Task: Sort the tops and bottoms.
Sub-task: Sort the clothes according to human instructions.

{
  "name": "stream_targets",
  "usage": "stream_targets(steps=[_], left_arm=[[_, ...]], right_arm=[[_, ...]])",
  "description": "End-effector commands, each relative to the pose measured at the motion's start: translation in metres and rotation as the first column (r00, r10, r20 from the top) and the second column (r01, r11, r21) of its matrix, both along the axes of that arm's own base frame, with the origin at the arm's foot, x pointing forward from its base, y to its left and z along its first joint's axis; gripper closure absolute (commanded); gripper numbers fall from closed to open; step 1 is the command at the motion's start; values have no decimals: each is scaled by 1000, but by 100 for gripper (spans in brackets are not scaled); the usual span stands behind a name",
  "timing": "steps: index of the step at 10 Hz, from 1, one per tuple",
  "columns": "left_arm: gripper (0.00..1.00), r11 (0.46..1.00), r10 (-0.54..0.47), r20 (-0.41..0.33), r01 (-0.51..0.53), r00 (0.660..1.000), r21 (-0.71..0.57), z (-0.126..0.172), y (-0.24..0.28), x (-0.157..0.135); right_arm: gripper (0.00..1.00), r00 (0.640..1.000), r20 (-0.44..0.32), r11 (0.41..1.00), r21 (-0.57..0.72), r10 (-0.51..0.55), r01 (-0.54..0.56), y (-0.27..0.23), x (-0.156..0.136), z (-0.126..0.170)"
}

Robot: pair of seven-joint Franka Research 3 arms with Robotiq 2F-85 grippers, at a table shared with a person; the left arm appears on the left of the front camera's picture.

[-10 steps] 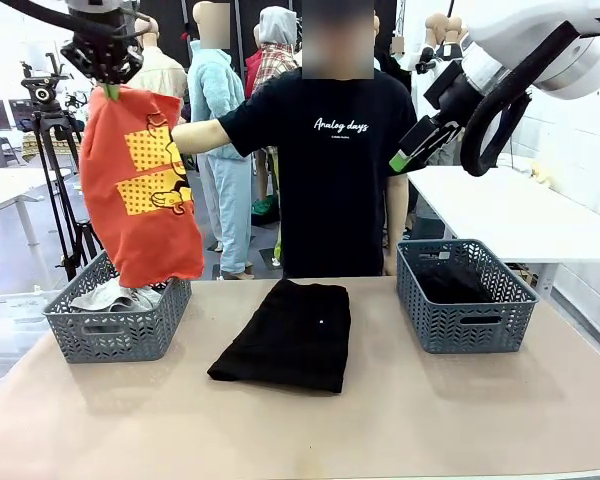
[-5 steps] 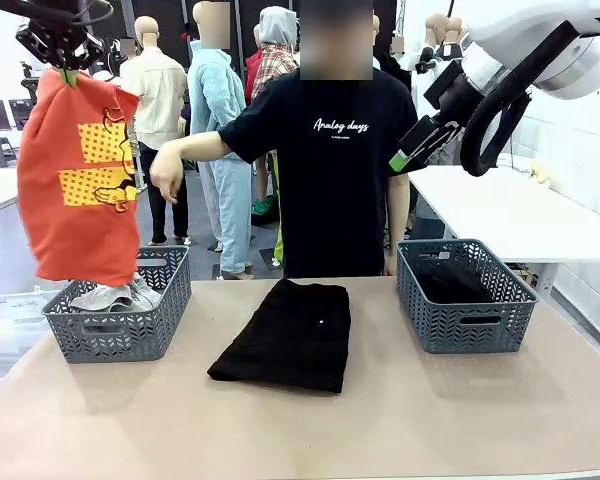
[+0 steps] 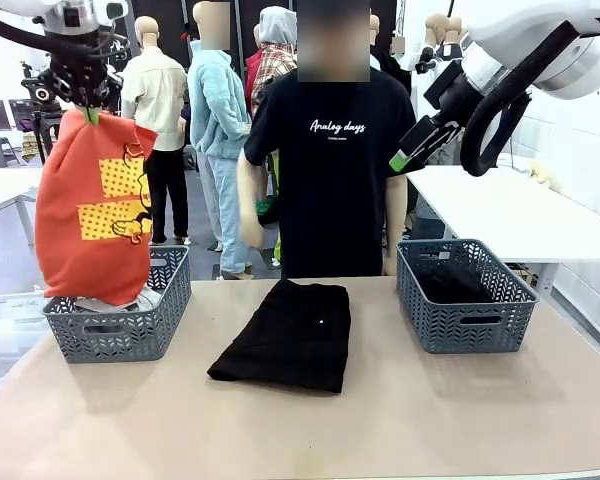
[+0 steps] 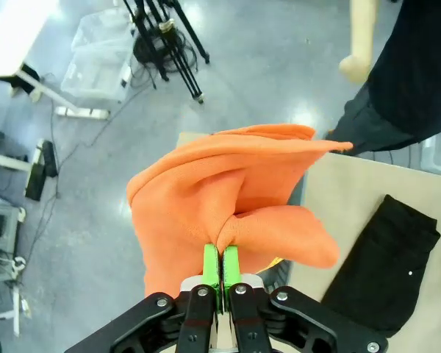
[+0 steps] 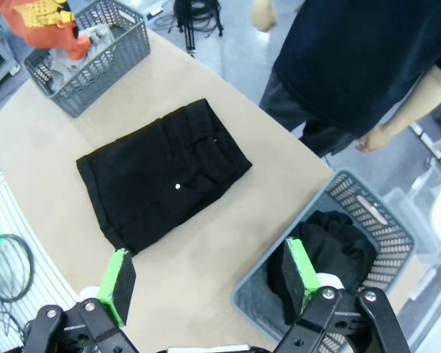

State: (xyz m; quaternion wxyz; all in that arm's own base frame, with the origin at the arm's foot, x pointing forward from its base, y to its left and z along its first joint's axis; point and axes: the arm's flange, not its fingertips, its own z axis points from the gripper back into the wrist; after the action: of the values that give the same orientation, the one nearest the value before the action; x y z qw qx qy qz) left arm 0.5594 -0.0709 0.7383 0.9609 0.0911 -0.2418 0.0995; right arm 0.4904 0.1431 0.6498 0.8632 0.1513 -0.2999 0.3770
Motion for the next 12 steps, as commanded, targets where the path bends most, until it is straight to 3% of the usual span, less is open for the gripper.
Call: stream_targets(steps=[1,3,7,8,10,11,12], left_arm=[[100,995,88,-33,-89,996,-47,-17,17,-23],[100,988,132,-133,-141,982,-57,-55,21,-30],[100,981,136,-150,-155,979,-117,-146,24,-8],[100,978,153,-134,-169,979,-120,-159,29,0],[100,972,172,-212,-200,962,-122,-180,34,9],[100,968,195,-241,-226,951,-109,-171,37,13],[100,982,142,-196,-163,970,-95,-181,34,11]], right_arm=[[0,1000,-1,1000,-1,1,-1,1,-1,-1],[0,1000,-1,1000,-1,1,-1,1,-1,-1],[0,1000,-1,1000,-1,1,-1,1,-1,-1],[0,1000,-1,1000,-1,1,-1,1,-1,-1],[0,1000,-1,1000,-1,1,-1,1,-1,-1],[0,1000,-1,1000,-1,1,-1,1,-1,-1],[0,1000,-1,1000,-1,1,-1,1,-1,-1]])
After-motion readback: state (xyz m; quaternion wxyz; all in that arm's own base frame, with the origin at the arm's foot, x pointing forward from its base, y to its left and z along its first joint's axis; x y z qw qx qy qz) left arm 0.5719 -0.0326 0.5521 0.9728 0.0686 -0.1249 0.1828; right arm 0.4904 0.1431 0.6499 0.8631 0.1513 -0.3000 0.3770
